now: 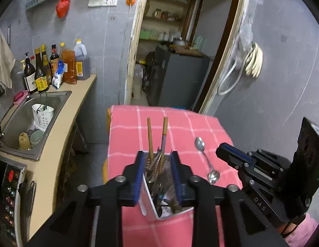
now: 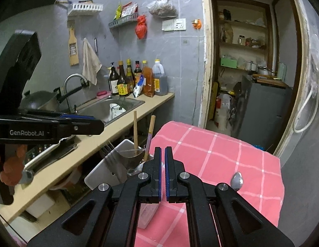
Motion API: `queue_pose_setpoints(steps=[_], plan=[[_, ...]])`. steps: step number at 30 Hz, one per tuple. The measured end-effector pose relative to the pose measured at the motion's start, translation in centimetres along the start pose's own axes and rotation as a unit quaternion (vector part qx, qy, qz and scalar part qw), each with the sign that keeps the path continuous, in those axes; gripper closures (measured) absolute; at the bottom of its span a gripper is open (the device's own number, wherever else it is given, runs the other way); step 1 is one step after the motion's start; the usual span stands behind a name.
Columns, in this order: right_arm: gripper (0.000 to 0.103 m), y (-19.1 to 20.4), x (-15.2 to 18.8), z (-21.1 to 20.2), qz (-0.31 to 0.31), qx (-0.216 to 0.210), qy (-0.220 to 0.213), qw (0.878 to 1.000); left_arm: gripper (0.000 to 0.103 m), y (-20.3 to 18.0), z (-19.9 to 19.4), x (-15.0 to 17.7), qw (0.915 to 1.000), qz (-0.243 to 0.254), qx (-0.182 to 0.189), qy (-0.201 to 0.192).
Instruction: Organize utensils
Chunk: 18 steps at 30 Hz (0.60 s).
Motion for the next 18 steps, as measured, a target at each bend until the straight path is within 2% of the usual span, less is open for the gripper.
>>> queue_pose_setpoints(steps=[1,2,3,5,6,8,9,11,12,14,16,18], plan=[[0.099,-0.3,0.1,-0.3,0.006,0.004,-0.004,1.000,0.068,0.0,-0.2,-0.1,0.9999,-0.005,0.004,-0.008],[0.094,-0.7,0.1,-0.7,0.015,0.008,-0.008,1.000,0.057,0.1,-0.3,-0.2,0.9999,-0.008,0.006,-0.013],[0.089,-1.2,0.1,-1.0,0.022,0.010,-0.012,1.000,0.052,0.0,-0.5,-0.3,0.9997,-0.012,0.008,-0.021],[0.057,-2.3,0.1,-2.1,0.042,0.019,-0.028,0.999,0.043,-0.4,-1.0,-0.6,0.9990,-0.016,0.014,-0.040],[0.052,-2.8,0.1,-2.5,0.050,0.022,-0.036,0.998,0.041,-0.8,-1.2,-0.7,0.9985,-0.015,0.017,-0.049],[0.050,-4.0,0.2,-3.7,0.067,0.031,-0.051,0.996,0.027,-1.7,-1.5,-0.9,0.9977,-0.012,0.019,-0.064],[0.049,-4.7,0.3,-4.3,0.074,0.037,-0.056,0.995,0.025,-2.1,-1.6,-0.9,0.9972,-0.012,0.020,-0.070],[0.034,-6.0,0.6,-5.5,0.083,0.051,-0.066,0.993,0.022,-3.1,-1.6,-1.0,0.9963,-0.009,0.027,-0.080],[0.031,-6.8,0.7,-6.2,0.089,0.057,-0.074,0.992,0.020,-3.8,-1.6,-1.0,0.9959,-0.005,0.032,-0.085],[0.019,-8.1,0.9,-7.5,0.097,0.071,-0.087,0.989,0.008,-5.0,-1.4,-1.0,0.9952,0.002,0.032,-0.093],[0.008,-9.6,1.3,-8.8,0.107,0.083,-0.096,0.986,0.003,-6.5,-1.2,-1.0,0.9936,0.009,0.030,-0.109],[0.004,-11.0,1.6,-9.9,0.114,0.095,-0.101,0.984,0.002,-7.6,-0.9,-1.0,0.9928,0.013,0.028,-0.115]])
Point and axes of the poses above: each gripper's, at about its wrist camera, not at the fingertips, and z roughly the way its jaws point, y to its left, x to its underside, the point moved 7 cm from there along z, roughly the way its jaws point, and after that the axes turned 3 degrees about -x, right-handed, at the moved point
